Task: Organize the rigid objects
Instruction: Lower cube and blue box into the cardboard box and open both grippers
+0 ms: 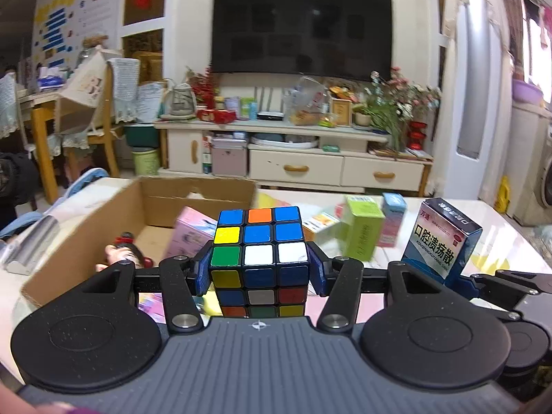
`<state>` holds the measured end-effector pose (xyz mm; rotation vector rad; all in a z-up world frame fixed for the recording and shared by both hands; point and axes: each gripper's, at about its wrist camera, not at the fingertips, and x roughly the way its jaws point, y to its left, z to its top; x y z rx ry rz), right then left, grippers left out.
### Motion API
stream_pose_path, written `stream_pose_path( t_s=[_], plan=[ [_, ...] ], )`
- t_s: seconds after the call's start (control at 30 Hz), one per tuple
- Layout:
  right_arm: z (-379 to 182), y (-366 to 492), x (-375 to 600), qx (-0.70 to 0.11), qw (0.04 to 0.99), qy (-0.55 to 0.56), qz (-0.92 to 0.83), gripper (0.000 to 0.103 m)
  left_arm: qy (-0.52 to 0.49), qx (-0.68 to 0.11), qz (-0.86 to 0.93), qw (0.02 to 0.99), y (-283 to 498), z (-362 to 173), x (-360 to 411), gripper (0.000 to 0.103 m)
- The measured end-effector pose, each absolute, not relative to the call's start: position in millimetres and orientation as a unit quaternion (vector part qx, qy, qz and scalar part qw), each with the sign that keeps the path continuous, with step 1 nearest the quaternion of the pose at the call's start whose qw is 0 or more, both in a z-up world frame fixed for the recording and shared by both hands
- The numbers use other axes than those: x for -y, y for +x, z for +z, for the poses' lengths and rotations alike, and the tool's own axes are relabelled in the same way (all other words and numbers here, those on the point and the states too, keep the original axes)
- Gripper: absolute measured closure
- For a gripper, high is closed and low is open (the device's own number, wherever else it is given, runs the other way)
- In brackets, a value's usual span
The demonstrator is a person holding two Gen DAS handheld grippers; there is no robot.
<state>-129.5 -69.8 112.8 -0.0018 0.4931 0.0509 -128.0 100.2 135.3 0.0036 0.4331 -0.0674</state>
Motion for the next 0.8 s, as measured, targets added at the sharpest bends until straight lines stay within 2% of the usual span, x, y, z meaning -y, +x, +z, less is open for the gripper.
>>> stream_pose_path(
  t_s=[0.5,0.8],
  plan=[
    [152.3,-97.4,-14.2,-0.218,0.964,0.015,0.154,0.08,-0.035,-0.222,0.074,0.972,-93.5,141.1,-183.9,0.038],
    [137.6,-60.5,-48.9,-0.279,0.939,0.028,0.198,0.08,-0.05,-0.257,0.088,0.961,-70.0,123.2,-210.7,0.038]
  ],
)
